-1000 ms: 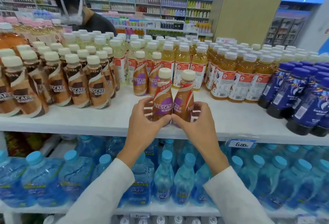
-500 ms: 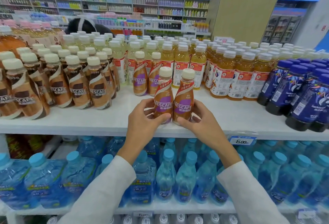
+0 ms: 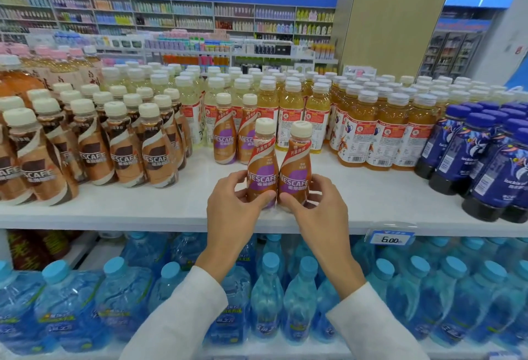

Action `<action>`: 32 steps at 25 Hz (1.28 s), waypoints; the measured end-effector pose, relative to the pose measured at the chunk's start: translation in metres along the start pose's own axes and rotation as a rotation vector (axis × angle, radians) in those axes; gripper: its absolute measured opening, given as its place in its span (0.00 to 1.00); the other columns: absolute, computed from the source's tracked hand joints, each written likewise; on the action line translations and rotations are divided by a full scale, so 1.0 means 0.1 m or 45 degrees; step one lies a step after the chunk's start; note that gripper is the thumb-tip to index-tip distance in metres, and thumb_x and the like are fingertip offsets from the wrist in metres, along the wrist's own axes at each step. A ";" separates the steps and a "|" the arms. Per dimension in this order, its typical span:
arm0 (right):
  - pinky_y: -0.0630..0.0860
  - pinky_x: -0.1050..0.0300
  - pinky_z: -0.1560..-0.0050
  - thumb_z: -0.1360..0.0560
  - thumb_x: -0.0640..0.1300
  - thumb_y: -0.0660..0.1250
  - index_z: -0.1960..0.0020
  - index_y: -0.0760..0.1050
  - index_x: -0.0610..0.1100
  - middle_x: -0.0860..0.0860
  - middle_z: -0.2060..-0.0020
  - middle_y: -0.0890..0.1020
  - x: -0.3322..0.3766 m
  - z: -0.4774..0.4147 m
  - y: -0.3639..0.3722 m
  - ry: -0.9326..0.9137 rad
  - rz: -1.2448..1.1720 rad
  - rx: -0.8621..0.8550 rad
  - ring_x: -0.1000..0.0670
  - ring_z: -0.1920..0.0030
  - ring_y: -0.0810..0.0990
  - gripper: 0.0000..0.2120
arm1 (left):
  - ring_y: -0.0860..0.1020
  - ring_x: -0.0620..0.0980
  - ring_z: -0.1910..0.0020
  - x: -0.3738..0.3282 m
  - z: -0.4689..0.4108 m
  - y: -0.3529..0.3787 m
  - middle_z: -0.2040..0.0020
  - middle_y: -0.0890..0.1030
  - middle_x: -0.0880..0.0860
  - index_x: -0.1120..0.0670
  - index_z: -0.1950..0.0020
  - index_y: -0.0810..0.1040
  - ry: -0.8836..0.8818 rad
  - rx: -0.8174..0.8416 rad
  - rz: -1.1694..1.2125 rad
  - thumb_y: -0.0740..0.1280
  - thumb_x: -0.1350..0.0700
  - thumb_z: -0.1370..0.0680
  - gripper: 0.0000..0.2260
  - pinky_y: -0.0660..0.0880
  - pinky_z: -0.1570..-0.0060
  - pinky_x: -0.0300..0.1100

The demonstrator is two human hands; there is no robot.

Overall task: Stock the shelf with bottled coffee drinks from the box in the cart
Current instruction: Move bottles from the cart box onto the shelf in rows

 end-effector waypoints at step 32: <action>0.76 0.45 0.33 0.24 0.45 0.74 0.27 0.71 0.48 0.49 0.34 0.79 -0.25 -1.34 0.35 0.029 -0.029 0.049 0.47 0.35 0.78 0.27 | 0.76 0.55 0.36 -0.06 -0.93 0.82 0.35 0.73 0.56 0.56 0.33 0.71 -0.114 -0.189 -0.092 0.74 0.55 0.22 0.21 0.78 0.38 0.49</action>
Point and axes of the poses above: each hand's wrist, its own z-axis away from the middle knuckle, its own y-axis out of the palm, x = y × z, the point moved 10 cm from there along -z, towards the middle knuckle
